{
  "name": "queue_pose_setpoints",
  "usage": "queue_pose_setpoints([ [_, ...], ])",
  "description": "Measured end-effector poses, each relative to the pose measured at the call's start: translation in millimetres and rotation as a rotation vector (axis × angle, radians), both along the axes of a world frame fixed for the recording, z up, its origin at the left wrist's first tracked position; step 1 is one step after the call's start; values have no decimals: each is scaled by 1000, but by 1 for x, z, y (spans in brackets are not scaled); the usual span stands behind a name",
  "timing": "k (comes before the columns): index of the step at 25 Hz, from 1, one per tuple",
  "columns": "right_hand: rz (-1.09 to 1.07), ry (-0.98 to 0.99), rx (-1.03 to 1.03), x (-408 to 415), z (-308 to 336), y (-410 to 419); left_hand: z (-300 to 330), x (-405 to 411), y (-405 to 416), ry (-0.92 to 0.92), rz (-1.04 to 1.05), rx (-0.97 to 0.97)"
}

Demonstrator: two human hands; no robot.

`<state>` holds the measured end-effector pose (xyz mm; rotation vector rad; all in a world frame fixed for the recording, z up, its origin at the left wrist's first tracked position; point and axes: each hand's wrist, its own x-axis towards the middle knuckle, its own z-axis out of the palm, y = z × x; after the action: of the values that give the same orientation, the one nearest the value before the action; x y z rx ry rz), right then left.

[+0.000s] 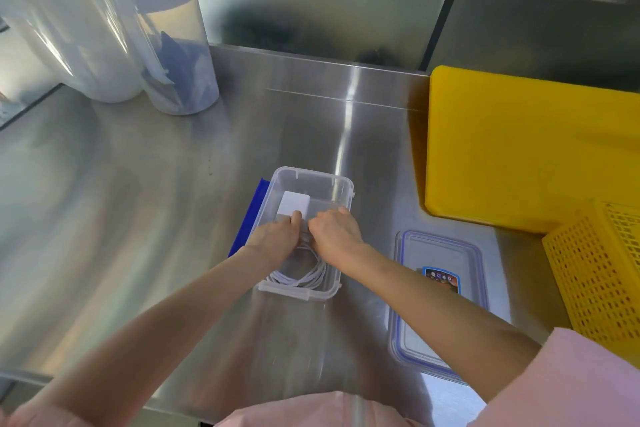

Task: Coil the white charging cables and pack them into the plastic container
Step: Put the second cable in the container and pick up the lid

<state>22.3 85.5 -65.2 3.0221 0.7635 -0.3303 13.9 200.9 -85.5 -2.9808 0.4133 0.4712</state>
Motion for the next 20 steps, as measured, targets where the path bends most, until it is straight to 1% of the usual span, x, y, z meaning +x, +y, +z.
queue_pose_setpoints([
  [2,-3,-30,-33,2,-2,1,-2,1,1,12,-7,-40],
  [5,1,-35,-64,4,-2,-2,-4,0,5,42,-101,-17],
  [8,20,-1,-85,3,-1,-4,-2,-6,6,30,-123,6],
  [12,101,56,-144,-1,1,-11,-2,-9,2,29,-131,27],
  [14,106,54,-81,-1,3,-16,0,-9,2,39,-114,-30],
  [17,87,40,103,-2,6,-24,5,-9,4,87,-27,-179],
  [20,47,15,263,-9,7,-41,11,-9,5,89,-7,-255],
])
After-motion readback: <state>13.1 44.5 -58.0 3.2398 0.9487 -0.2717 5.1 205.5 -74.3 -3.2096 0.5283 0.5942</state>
